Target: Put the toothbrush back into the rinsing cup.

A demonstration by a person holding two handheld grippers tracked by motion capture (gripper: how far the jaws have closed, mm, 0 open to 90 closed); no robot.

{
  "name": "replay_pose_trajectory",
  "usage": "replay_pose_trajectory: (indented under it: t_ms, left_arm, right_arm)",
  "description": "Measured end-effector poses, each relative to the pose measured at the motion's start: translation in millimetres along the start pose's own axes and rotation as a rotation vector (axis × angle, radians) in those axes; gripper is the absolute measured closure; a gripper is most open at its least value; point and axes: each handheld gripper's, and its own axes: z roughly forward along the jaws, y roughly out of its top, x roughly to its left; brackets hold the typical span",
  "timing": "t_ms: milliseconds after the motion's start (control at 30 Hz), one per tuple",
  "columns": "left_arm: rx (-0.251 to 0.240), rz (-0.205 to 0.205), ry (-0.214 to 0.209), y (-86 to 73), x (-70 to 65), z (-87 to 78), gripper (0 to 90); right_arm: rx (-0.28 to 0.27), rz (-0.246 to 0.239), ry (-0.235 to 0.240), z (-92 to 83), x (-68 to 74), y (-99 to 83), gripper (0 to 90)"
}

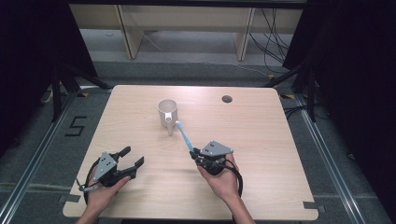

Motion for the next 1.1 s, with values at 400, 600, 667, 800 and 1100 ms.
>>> replay_pose_trajectory:
  t_ms: [400, 600, 667, 800, 1100]
  left_arm:
    - [-0.039, -0.039, -0.162, 43.5, -21.1, 15.5, 31.8]
    - [-0.036, -0.068, -0.255, 58.9, -34.8, 29.5, 34.8]
    - [-0.043, -0.069, -0.280, 63.3, -38.9, 35.5, 36.3]
    - [-0.029, -0.082, -0.308, 70.7, -45.8, 46.4, 39.2]
    - [-0.009, -0.129, -0.334, 74.8, -50.5, 66.0, 51.0]
  right_arm:
    - [-0.086, -0.007, 0.003, 4.6, 5.9, 1.6, 79.2]
    - [-0.087, -0.007, 0.022, 8.9, 11.6, 2.5, 79.3]
    - [-0.102, -0.003, 0.029, 12.0, 14.2, 2.6, 79.3]
    - [-0.097, 0.010, 0.045, 14.9, 19.1, 3.7, 79.3]
    - [-0.103, 0.017, 0.046, 18.1, 23.5, 4.8, 79.3]
